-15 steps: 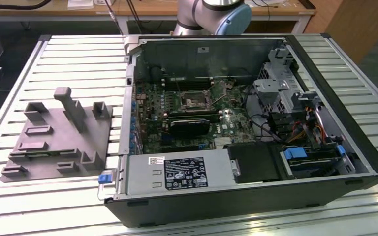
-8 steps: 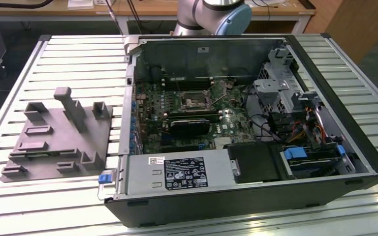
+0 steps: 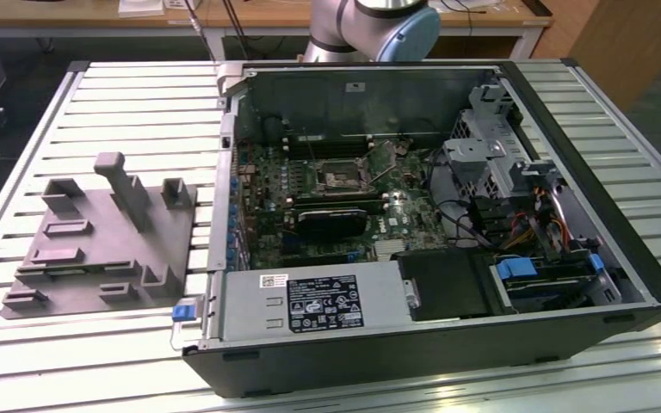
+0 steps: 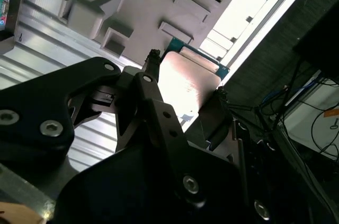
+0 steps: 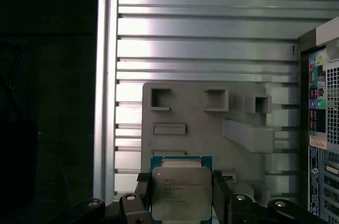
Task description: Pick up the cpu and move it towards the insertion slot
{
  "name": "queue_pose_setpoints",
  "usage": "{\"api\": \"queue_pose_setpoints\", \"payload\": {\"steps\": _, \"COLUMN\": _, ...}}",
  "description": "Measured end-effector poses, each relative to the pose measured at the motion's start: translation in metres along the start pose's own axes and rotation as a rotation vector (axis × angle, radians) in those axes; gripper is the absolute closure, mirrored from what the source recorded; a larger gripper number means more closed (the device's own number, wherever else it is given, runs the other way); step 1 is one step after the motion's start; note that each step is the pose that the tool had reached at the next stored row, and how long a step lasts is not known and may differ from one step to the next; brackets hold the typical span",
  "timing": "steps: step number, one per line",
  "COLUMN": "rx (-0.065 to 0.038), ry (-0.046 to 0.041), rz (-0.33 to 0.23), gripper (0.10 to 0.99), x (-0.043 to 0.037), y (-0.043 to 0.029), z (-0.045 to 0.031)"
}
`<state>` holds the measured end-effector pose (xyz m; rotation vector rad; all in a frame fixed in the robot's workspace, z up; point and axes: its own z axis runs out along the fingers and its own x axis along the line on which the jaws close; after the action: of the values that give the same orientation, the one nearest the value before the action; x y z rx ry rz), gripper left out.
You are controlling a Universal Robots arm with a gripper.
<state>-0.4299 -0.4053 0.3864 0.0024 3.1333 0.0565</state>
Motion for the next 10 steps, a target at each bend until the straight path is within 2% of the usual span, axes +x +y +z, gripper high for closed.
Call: {"api": "queue_pose_setpoints", "payload": {"steps": 10, "rx": 0.0, "ry": 0.0007, "rz": 0.0, "gripper": 0.541, "x": -0.0157, "y": 0.0001, "z": -0.0012}}
